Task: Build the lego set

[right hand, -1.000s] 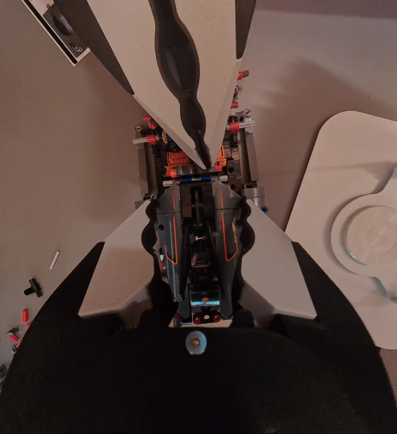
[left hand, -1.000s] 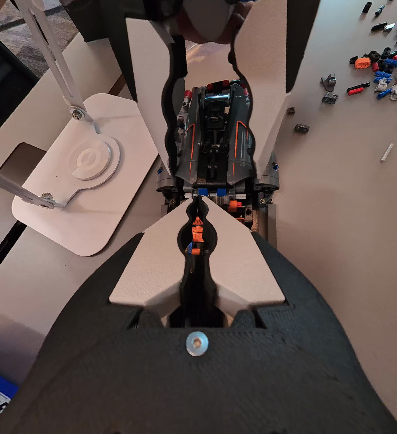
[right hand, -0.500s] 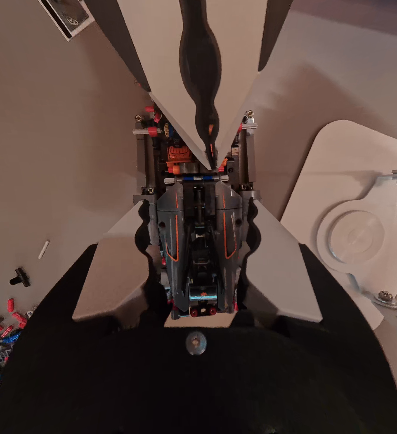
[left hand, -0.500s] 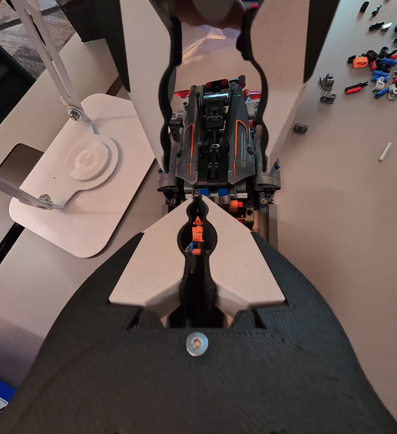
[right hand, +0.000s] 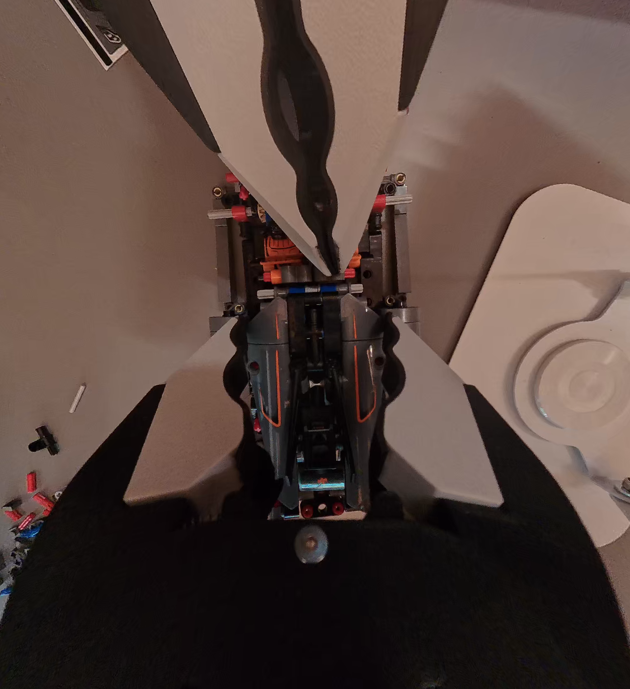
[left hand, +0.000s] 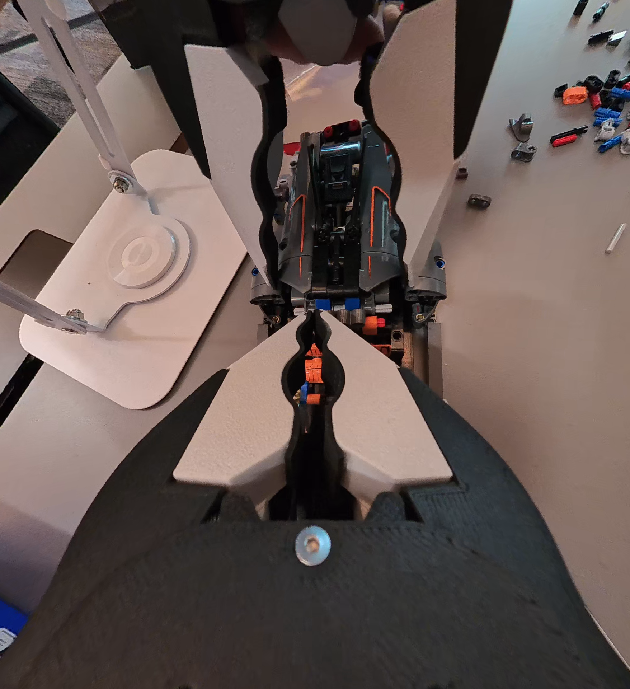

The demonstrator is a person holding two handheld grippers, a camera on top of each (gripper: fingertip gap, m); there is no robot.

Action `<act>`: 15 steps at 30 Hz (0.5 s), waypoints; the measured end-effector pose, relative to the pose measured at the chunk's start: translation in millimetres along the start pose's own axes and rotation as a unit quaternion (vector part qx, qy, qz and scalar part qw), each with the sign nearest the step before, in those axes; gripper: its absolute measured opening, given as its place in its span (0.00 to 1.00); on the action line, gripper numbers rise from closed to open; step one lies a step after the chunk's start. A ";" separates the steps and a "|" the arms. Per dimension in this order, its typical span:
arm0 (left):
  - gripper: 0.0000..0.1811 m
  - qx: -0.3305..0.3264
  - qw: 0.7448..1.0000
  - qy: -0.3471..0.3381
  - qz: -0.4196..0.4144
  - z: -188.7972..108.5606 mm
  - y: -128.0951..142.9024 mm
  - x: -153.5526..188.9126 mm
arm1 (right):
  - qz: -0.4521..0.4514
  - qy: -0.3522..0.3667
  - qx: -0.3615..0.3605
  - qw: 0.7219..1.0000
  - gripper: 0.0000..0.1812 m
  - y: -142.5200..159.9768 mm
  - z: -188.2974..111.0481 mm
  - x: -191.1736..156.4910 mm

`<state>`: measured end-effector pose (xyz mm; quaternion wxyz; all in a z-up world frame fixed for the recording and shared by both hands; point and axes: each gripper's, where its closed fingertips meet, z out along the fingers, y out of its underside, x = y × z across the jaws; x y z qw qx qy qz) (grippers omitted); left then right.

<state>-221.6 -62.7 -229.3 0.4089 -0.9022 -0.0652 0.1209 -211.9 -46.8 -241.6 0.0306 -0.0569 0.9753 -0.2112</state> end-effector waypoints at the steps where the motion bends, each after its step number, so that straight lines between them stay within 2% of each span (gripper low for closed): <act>1: 0.00 0.000 1.000 -0.001 0.001 0.0 0.0 0.0 | 0.001 -0.004 0.002 1.000 0.39 0.0 -0.3 0.2; 15: 0.00 -0.002 1.000 0.002 0.007 0.3 -0.4 0.9 | -0.035 -0.001 -0.032 0.999 0.39 1.1 1.4 -0.4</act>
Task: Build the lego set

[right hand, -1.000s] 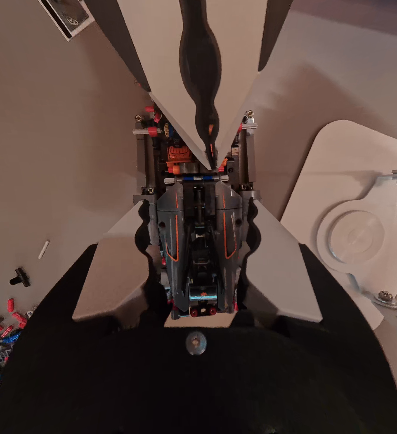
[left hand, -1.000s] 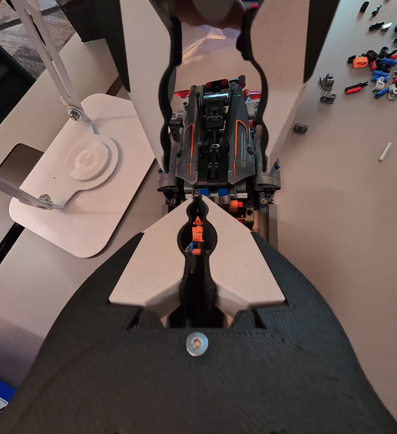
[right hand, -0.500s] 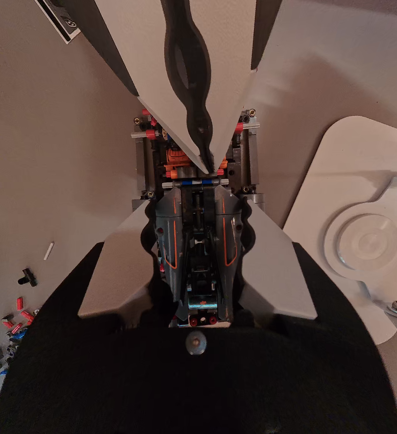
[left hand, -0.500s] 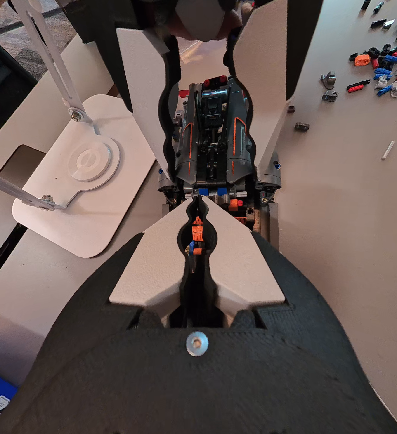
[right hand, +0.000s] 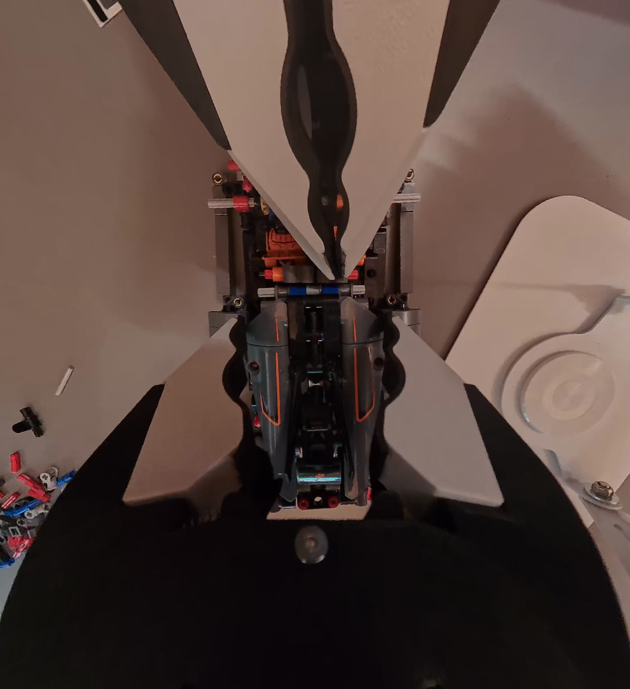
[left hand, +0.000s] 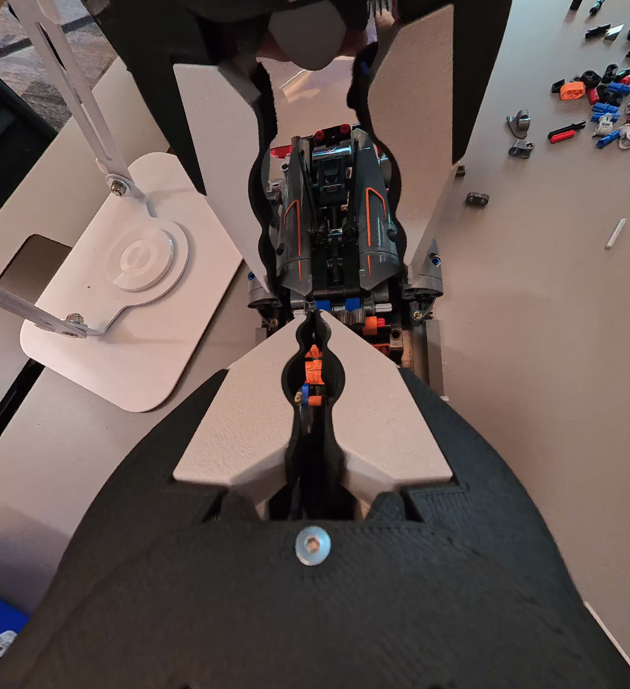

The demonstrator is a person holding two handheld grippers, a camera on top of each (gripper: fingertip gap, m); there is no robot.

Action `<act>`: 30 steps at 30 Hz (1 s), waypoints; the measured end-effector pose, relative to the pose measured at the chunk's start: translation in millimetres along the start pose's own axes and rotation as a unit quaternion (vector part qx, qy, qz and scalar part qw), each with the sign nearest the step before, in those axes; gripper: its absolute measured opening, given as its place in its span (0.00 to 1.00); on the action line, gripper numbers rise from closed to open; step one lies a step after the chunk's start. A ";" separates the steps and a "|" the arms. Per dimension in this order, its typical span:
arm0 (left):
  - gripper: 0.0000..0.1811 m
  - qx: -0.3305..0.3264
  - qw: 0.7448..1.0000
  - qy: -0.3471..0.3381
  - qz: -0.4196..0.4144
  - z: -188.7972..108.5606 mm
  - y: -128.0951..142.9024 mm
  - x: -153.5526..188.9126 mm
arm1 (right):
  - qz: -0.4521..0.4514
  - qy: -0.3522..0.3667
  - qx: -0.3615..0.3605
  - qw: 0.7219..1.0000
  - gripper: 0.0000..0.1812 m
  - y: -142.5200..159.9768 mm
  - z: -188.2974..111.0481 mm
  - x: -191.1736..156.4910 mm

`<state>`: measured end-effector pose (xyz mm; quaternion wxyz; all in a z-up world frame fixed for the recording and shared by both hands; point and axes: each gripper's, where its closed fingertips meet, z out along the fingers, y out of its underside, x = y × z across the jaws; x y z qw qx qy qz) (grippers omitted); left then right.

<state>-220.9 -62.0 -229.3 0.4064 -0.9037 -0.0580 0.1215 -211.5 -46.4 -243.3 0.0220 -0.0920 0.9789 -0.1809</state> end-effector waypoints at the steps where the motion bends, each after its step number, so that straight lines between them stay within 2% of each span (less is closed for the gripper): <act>1: 0.00 -0.003 1.000 -0.001 0.002 -0.6 0.3 -1.2 | 0.005 0.004 0.005 1.000 0.40 -0.4 -0.4 0.9; 3: 0.00 -0.005 1.000 -0.008 0.003 -2.8 0.1 -4.2 | 0.016 0.019 0.012 1.000 0.46 1.5 -4.2 4.0; 6: 0.00 0.013 1.000 -0.017 -0.002 -10.5 -6.4 -9.9 | 0.038 0.020 0.027 0.999 0.38 7.5 -21.2 0.8; 11: 0.00 0.051 0.999 -0.015 0.014 -18.1 -35.7 -6.1 | 0.062 0.044 0.008 0.997 0.28 31.3 -35.6 0.2; 15: 0.00 0.008 0.999 0.006 0.047 1.4 -33.2 9.2 | 0.052 0.054 -0.003 0.997 0.23 29.3 -29.7 -1.7; 18: 0.00 -0.031 0.996 -0.019 0.077 13.3 -20.1 10.5 | 0.050 0.054 0.010 0.997 0.19 21.3 -29.9 -1.2; 21: 0.00 -0.026 0.998 -0.014 0.060 13.3 -20.2 10.6 | 0.051 0.042 0.003 0.998 0.20 21.2 -24.8 -0.9; 25: 0.00 -0.025 0.997 -0.022 0.063 13.6 -20.4 10.0 | 0.045 0.051 -0.006 0.998 0.27 18.7 -23.9 2.3; 30: 0.00 -0.005 0.999 -0.027 0.045 5.8 -22.5 1.7 | 0.047 0.045 0.023 0.998 0.27 6.1 -22.5 1.7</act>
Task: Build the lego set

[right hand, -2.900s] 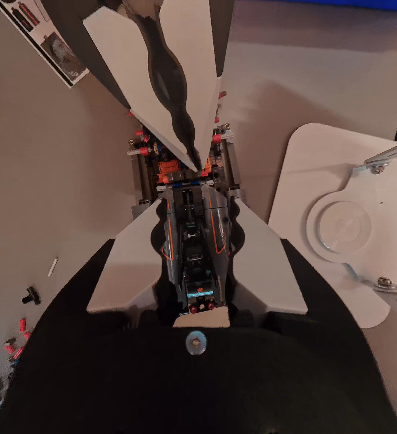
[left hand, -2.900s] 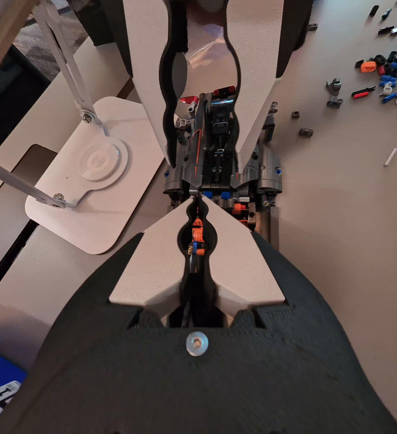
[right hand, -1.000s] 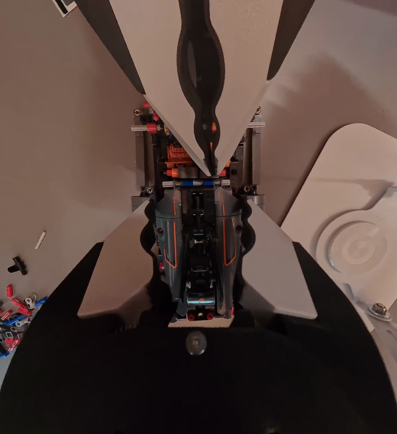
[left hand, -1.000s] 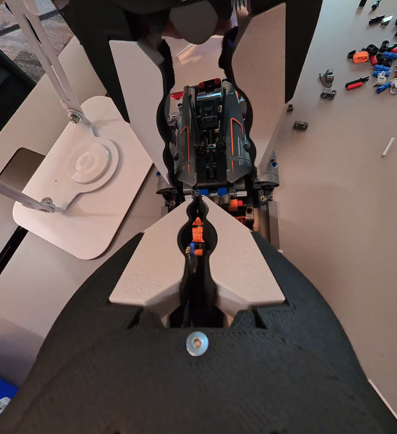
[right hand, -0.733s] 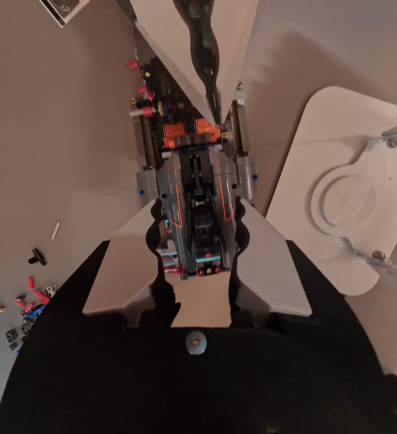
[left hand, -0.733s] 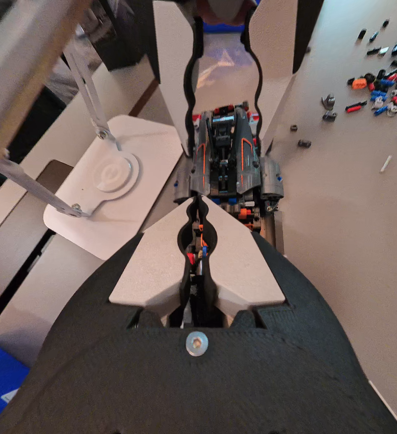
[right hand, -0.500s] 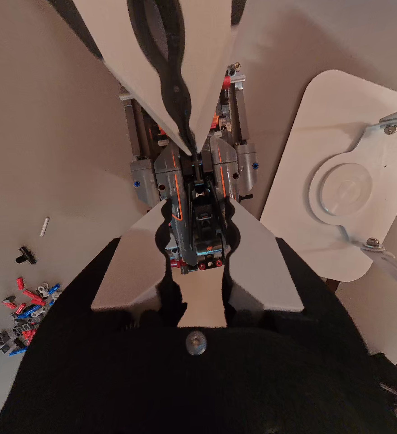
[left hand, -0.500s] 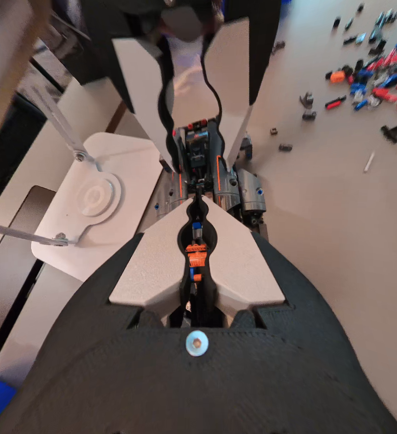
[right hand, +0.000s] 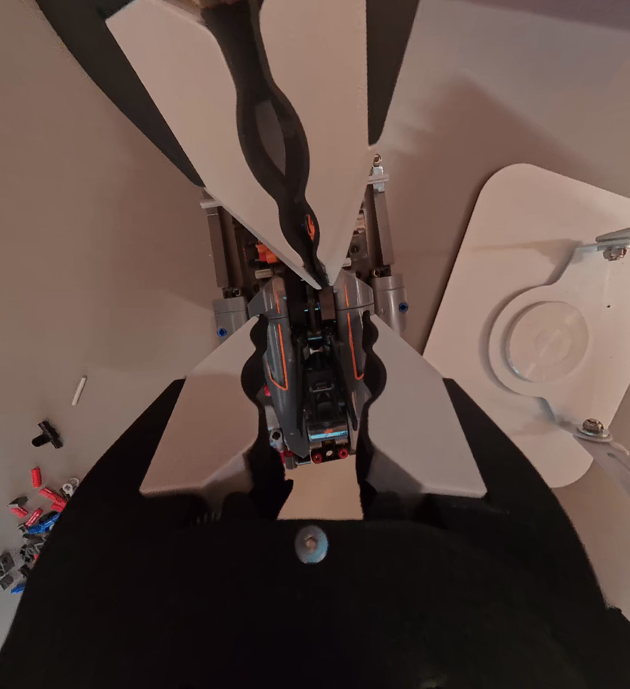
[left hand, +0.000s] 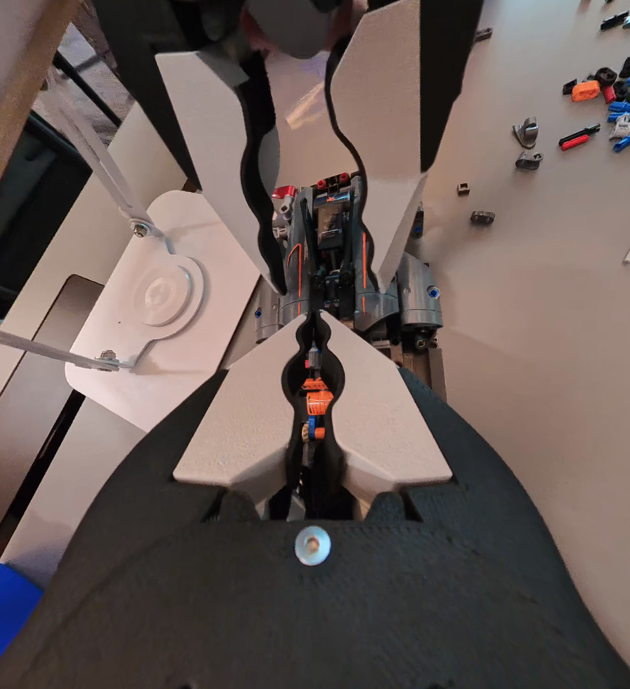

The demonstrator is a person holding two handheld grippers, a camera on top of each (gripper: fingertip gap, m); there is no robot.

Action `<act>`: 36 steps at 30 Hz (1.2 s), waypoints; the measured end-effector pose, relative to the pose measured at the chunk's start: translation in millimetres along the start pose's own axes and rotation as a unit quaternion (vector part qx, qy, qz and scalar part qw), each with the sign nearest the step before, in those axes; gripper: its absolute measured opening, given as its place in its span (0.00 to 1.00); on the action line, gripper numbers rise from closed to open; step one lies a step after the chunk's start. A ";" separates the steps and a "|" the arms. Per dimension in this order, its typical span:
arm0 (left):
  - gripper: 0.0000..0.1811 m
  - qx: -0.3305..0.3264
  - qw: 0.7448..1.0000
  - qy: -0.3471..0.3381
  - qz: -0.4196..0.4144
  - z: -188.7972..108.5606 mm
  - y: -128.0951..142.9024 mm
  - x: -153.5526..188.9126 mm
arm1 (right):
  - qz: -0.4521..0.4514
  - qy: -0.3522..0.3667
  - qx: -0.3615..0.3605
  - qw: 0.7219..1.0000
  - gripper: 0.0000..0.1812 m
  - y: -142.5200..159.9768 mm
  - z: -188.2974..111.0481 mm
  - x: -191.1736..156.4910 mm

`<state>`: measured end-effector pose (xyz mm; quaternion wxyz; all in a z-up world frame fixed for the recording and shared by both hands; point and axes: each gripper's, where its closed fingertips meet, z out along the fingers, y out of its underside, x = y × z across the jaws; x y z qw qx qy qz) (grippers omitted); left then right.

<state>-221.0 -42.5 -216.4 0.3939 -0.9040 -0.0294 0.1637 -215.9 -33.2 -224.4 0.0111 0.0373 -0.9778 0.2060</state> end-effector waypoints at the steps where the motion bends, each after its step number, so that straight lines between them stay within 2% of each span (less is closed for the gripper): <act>1: 0.00 -0.004 1.000 0.001 -0.001 0.6 2.4 -0.4 | -0.001 -0.001 0.001 1.000 0.26 -1.8 1.5 -0.2; 9: 0.00 -0.012 1.000 -0.004 0.012 4.2 6.4 1.9 | -0.003 -0.022 -0.016 1.000 0.24 -5.0 5.8 -3.1; 16: 0.00 -0.010 1.000 -0.017 0.023 6.7 6.6 2.5 | -0.012 -0.018 -0.064 0.998 0.36 0.3 19.6 -4.3; 20: 0.00 -0.006 1.000 -0.016 0.017 5.3 6.7 2.5 | -0.010 -0.028 -0.057 0.998 0.34 -2.0 14.7 -3.7; 22: 0.00 -0.004 1.000 -0.011 0.011 4.0 6.6 2.2 | -0.008 -0.026 -0.036 0.999 0.24 -9.0 4.6 -1.1; 23: 0.00 -0.002 1.000 -0.008 0.010 3.7 6.5 2.1 | -0.007 -0.023 -0.029 0.999 0.23 -11.6 0.5 0.7; 27: 0.00 0.000 1.000 0.000 0.011 3.5 7.2 1.0 | -0.004 -0.035 -0.042 0.998 0.27 -8.9 8.4 -2.8; 36: 0.00 -0.009 1.000 -0.002 0.029 3.7 7.6 3.2 | -0.001 -0.031 -0.046 0.998 0.24 -7.7 7.6 -4.2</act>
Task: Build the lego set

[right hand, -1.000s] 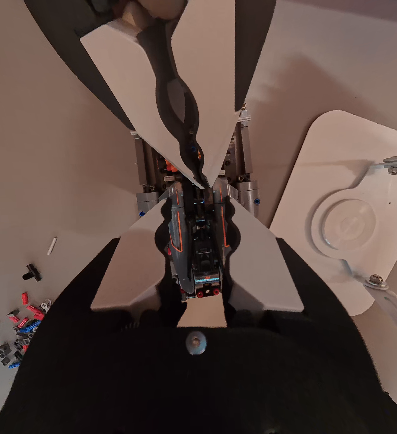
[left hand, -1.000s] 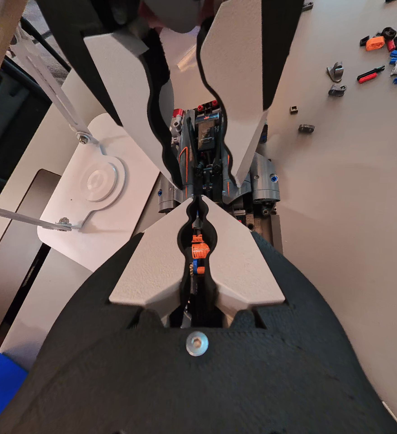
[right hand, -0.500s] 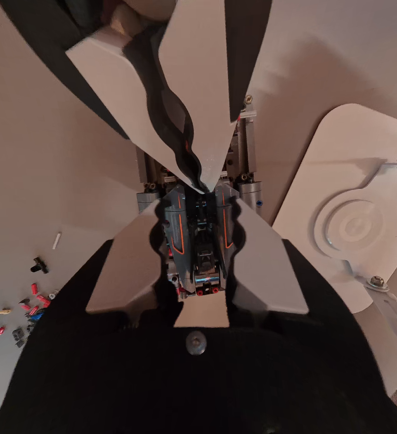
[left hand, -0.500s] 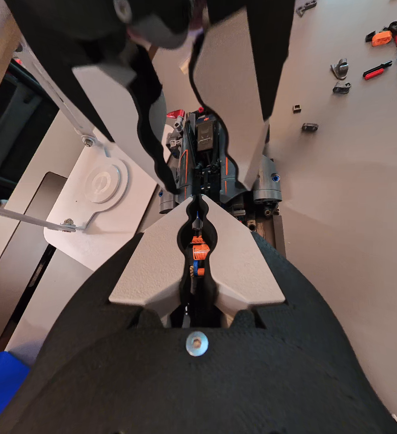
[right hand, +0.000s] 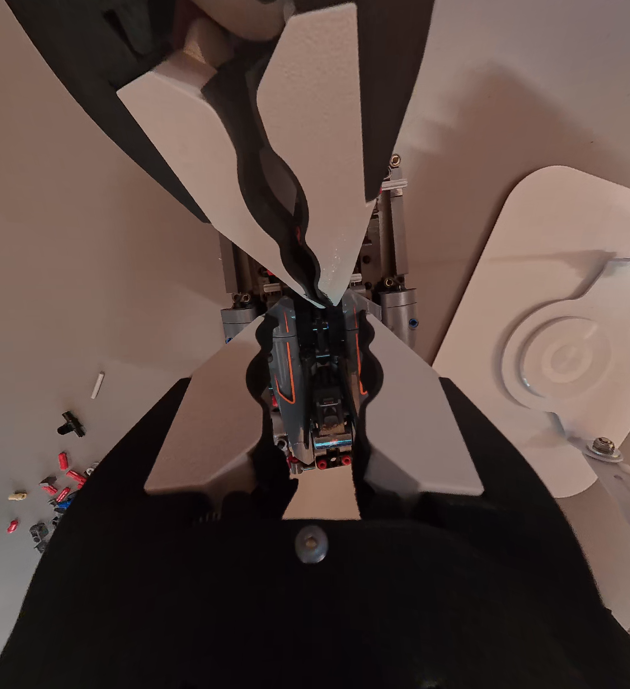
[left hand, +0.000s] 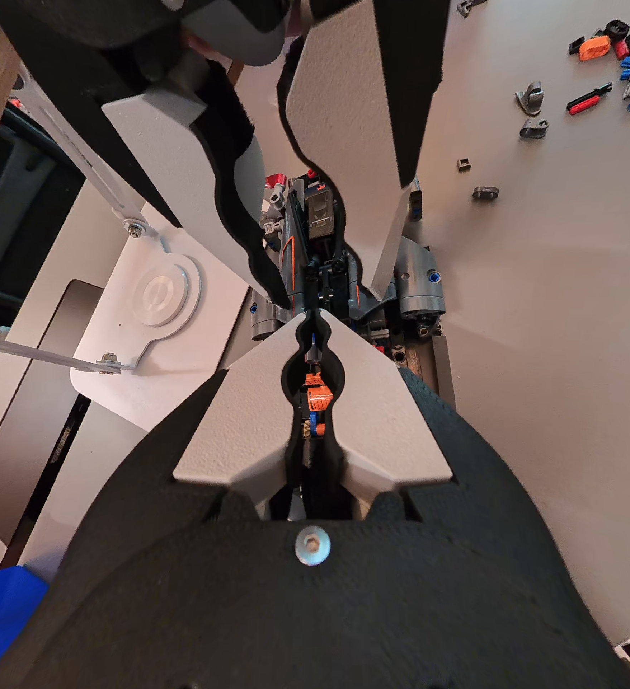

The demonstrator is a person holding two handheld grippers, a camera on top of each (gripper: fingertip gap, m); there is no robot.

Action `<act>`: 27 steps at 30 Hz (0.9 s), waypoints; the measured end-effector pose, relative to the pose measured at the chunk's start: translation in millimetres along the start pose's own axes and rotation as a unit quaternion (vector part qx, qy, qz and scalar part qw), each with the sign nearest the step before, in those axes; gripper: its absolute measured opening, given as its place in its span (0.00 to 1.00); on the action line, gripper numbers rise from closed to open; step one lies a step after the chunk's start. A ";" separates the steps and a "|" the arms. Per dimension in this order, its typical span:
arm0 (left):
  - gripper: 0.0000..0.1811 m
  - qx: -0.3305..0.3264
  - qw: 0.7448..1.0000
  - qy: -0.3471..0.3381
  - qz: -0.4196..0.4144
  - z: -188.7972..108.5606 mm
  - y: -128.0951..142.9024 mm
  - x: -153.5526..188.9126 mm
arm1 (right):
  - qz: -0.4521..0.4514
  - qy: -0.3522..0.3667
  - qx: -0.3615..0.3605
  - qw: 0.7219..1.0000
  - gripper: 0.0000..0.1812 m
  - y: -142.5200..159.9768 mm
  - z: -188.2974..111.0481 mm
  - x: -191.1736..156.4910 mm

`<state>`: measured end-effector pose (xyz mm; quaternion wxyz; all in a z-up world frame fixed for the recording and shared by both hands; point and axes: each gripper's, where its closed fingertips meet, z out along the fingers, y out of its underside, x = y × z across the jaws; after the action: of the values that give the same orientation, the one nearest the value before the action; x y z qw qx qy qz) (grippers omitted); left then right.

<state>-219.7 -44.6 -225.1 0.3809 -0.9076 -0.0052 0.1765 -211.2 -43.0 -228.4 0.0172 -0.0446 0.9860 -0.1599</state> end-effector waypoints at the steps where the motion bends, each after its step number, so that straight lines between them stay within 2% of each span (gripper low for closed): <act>1: 0.00 -0.001 1.000 -0.001 0.002 -0.1 0.3 0.1 | 0.002 -0.001 0.000 1.000 0.24 0.0 0.2 0.1; 7: 0.00 0.001 1.000 -0.003 0.002 -2.2 0.3 -2.7 | -0.002 0.007 -0.007 1.000 0.23 -1.7 -1.4 0.7; 11: 0.00 0.031 0.999 0.006 -0.023 -25.8 -6.9 -15.5 | -0.012 0.019 0.028 0.999 0.18 -16.1 -10.3 0.3; 14: 0.00 0.004 1.000 0.013 -0.010 -22.0 3.4 -8.0 | -0.019 0.017 0.011 1.000 0.18 -15.3 -0.6 -0.3; 22: 0.00 0.014 1.000 0.011 0.010 -17.0 6.2 3.7 | -0.030 0.012 0.004 0.999 0.18 -28.3 4.3 -5.3; 27: 0.00 0.001 1.000 0.017 0.016 -14.7 10.4 6.6 | -0.023 0.008 -0.039 0.999 0.24 -15.0 11.5 -0.6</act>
<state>-210.1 -61.2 -224.9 0.3793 -0.9099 0.0160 0.1669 -208.8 -60.6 -234.6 0.0039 -0.0667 0.9903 -0.1220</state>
